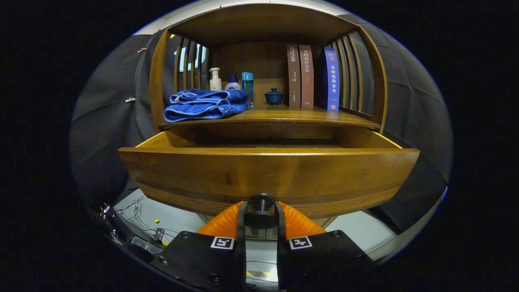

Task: Pull open the drawer, take out the items inside it, and place them on the countertop above the cabinet.

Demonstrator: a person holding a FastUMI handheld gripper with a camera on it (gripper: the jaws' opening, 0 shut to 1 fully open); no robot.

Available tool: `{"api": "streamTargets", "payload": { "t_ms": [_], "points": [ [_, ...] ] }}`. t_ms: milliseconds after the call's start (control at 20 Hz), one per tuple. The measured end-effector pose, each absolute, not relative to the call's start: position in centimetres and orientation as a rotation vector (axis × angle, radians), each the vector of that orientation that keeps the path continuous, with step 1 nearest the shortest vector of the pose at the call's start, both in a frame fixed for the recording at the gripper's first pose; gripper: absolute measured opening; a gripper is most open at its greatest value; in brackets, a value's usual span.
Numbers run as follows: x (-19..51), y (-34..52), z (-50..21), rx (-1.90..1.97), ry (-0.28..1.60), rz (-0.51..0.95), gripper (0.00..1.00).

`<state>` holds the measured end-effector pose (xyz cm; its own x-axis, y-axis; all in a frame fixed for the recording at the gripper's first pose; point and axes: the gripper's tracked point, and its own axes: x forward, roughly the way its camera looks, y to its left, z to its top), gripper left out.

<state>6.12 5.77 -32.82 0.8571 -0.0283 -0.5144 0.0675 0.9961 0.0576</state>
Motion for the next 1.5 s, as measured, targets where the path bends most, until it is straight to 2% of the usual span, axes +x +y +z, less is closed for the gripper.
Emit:
{"api": "streamTargets", "payload": {
  "t_ms": [650, 1350, 1450, 1500],
  "points": [
    [-1.5, 6.9, -33.0, 0.085, 0.607, -0.024, 0.34],
    [-3.3, 5.9, -33.1, 0.096, 0.653, -0.039, 0.35],
    [-3.6, 6.0, -32.1, 0.086, 0.629, -0.048, 0.44],
    [-4.0, 5.8, -31.1, 0.086, 0.603, -0.062, 0.63]
  ]
}}
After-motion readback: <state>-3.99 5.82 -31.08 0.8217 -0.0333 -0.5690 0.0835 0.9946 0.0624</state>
